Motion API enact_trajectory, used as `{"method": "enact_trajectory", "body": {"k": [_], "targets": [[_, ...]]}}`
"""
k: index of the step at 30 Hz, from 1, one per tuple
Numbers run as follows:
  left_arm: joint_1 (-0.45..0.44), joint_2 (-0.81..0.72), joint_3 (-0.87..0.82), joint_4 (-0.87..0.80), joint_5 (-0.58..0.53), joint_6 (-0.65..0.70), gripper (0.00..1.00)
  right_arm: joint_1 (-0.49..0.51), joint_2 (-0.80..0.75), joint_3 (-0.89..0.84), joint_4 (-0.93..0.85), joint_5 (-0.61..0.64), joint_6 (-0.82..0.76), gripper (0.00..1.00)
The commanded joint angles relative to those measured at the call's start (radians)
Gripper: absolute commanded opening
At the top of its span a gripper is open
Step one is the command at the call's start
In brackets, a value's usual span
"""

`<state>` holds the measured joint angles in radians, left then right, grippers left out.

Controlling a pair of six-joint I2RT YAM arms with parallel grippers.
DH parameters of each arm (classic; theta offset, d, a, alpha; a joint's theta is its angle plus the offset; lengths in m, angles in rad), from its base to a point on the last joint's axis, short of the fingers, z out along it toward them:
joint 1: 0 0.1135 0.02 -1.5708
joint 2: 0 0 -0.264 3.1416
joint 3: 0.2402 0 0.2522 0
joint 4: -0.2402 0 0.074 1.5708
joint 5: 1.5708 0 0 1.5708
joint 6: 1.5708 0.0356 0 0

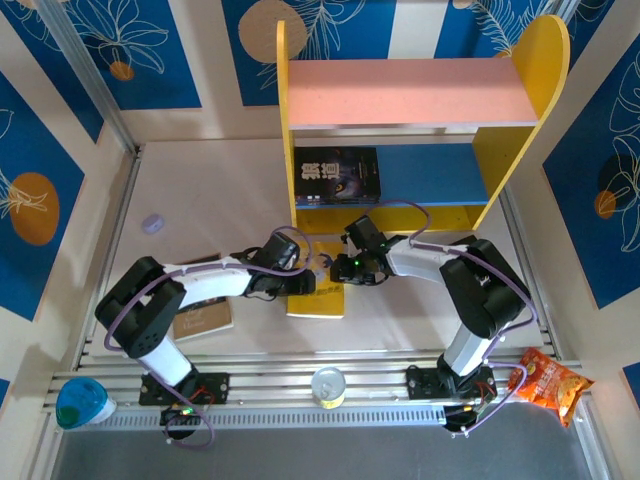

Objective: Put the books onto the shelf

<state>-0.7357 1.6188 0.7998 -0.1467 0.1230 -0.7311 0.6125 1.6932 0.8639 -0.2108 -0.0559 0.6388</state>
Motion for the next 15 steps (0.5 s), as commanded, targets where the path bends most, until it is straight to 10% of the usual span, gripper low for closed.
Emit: {"method": "enact_trajectory", "body": {"k": [1,15], "targets": [[0.009,0.030,0.012,0.065,0.007,0.023,0.66,0.041,0.071,-0.008,-0.015,-0.083,-0.002,0.26],[0.009,-0.104,0.000,0.071,0.023,0.052,0.60,0.062,0.102,0.020,0.027,-0.106,0.000,0.25]]}}
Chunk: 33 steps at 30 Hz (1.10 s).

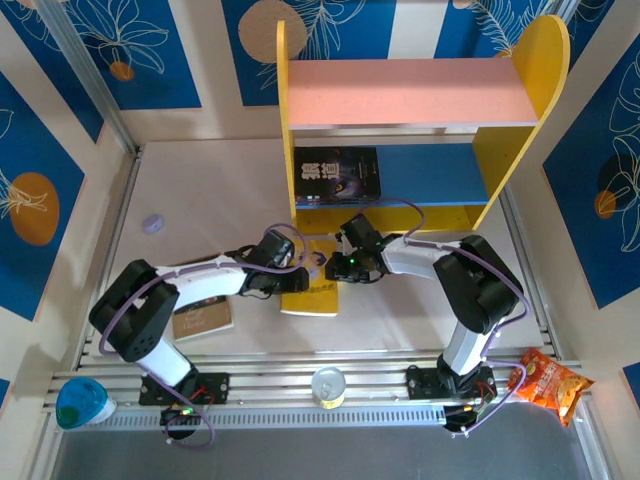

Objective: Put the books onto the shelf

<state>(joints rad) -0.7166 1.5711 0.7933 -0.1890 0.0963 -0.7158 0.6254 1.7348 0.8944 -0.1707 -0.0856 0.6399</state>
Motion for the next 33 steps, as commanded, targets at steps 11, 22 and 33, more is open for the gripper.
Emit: {"method": "enact_trajectory", "body": {"k": [11,22,33], "targets": [[-0.007,-0.077,0.011,0.103,0.041,0.042,0.56,0.050,0.059,-0.006,-0.010,-0.076,-0.008,0.26],[-0.007,-0.084,-0.006,0.151,0.075,0.036,0.34,0.050,0.050,-0.012,0.003,-0.076,-0.005,0.32],[-0.007,-0.068,-0.013,0.178,0.098,0.025,0.48,0.049,0.035,-0.009,0.011,-0.093,-0.007,0.34]]}}
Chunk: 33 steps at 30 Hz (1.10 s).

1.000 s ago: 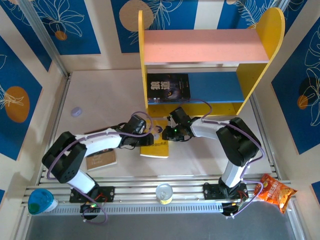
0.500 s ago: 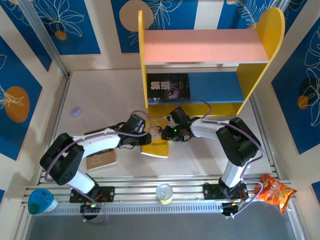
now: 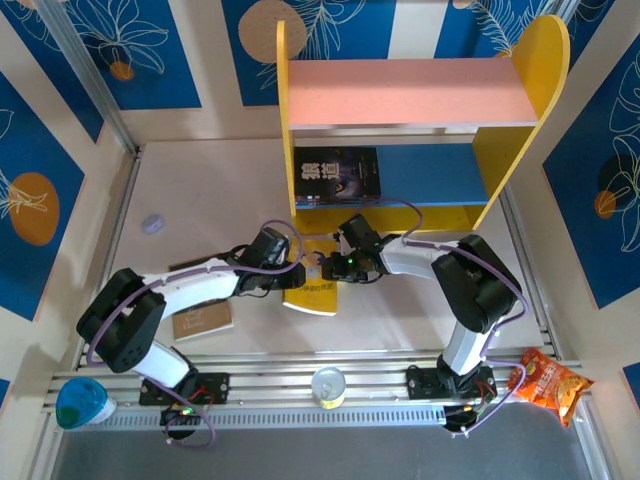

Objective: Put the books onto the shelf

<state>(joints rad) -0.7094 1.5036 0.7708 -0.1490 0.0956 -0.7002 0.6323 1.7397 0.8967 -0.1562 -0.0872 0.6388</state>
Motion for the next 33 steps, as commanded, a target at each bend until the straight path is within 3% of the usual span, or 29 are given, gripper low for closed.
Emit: {"method": "enact_trajectory", "body": {"k": [1,7,18,21,33], "targets": [[-0.014,0.000,0.011,0.140,0.102,0.010,0.45,0.042,0.026,-0.011,-0.002,-0.093,-0.005,0.35],[-0.013,-0.014,0.013,0.128,0.099,0.017,0.27,0.026,0.009,-0.019,-0.016,-0.082,-0.014,0.36],[-0.014,-0.045,0.021,0.083,0.071,0.037,0.11,-0.036,-0.073,-0.049,-0.040,-0.057,-0.037,0.44],[-0.015,-0.057,0.018,0.082,0.070,0.041,0.00,-0.056,-0.116,-0.072,-0.040,-0.033,-0.037,0.46],[-0.014,-0.156,0.007,0.058,0.060,0.069,0.00,-0.117,-0.445,-0.260,0.033,0.056,-0.013,0.56]]}}
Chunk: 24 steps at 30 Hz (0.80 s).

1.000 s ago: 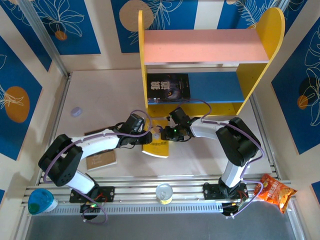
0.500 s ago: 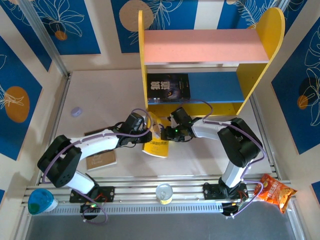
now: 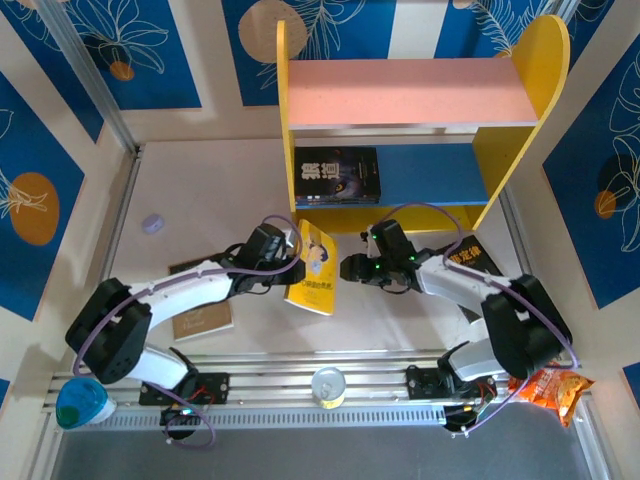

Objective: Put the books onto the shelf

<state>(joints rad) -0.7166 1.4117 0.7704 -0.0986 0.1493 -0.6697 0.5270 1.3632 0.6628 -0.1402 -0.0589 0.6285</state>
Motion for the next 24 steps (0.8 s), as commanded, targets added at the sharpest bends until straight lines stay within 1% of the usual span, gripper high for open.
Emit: {"method": "enact_trajectory", "body": {"k": [1,4,9,11,14,18,21,24], "targets": [[-0.007,-0.086,0.009,0.007,0.017,0.048,0.00,-0.020,-0.099,-0.034,0.012,0.027,-0.008,0.56],[-0.008,-0.166,0.031,-0.002,0.078,0.101,0.00,-0.047,-0.181,-0.034,-0.025,0.026,-0.029,0.58],[-0.008,-0.321,0.140,-0.104,0.124,0.215,0.00,-0.110,-0.306,-0.009,-0.090,-0.007,-0.060,0.60],[-0.008,-0.380,0.198,-0.131,0.133,0.252,0.00,-0.132,-0.338,0.011,-0.116,-0.018,-0.073,0.60],[-0.008,-0.422,0.331,-0.132,0.124,0.265,0.00,-0.138,-0.367,0.055,-0.149,0.000,-0.100,0.60],[-0.008,-0.370,0.553,-0.145,0.078,0.265,0.00,-0.142,-0.387,0.113,-0.148,-0.011,-0.107,0.60],[-0.007,-0.273,0.737,-0.139,0.090,0.273,0.00,-0.142,-0.392,0.171,-0.148,-0.036,-0.112,0.61],[-0.008,-0.163,0.914,-0.137,0.070,0.285,0.00,-0.144,-0.374,0.274,-0.205,-0.037,-0.141,0.62]]}}
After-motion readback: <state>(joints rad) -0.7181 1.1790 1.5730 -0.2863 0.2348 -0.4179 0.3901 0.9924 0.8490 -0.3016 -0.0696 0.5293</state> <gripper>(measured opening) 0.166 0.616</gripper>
